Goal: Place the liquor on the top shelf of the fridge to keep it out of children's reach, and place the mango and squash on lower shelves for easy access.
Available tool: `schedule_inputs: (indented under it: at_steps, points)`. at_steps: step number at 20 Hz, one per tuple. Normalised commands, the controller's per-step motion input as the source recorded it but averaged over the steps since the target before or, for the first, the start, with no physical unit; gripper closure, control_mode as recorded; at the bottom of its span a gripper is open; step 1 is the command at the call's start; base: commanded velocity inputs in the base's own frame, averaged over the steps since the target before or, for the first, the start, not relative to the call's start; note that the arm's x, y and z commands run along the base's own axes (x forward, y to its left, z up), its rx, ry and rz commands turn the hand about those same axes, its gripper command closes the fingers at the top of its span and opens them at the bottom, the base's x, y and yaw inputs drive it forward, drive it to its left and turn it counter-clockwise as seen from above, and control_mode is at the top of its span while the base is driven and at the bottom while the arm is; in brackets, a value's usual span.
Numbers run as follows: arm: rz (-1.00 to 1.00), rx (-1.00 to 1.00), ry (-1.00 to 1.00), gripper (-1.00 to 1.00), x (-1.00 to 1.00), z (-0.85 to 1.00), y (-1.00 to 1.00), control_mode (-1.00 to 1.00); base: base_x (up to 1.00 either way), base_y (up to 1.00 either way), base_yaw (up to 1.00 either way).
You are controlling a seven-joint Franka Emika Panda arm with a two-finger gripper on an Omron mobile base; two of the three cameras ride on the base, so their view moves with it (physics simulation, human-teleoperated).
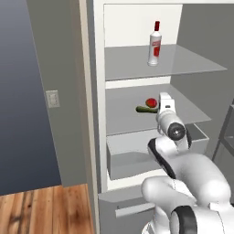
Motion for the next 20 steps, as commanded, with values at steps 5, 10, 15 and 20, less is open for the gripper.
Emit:
schedule_inputs:
  at_steps: [5,10,15,20]
  points:
    - [0.00,-0.07,0.29,-1.00,-0.94,0.85,0.09,-1.00,0.00,0.00,0.00]
    - [0.00,-0.03,0.33,-1.00,-0.87,0.86,0.15,-1.00,0.00,0.00,0.00]
    - [0.00,-0.04,0.28,-1.00,-0.88,0.44,0.31,-1.00,0.00,0.00,0.00]
    - [0.00,-0.08,0.09,-1.00,-0.94,0.01,0.54,-1.00,0.00,0.00,0.00]
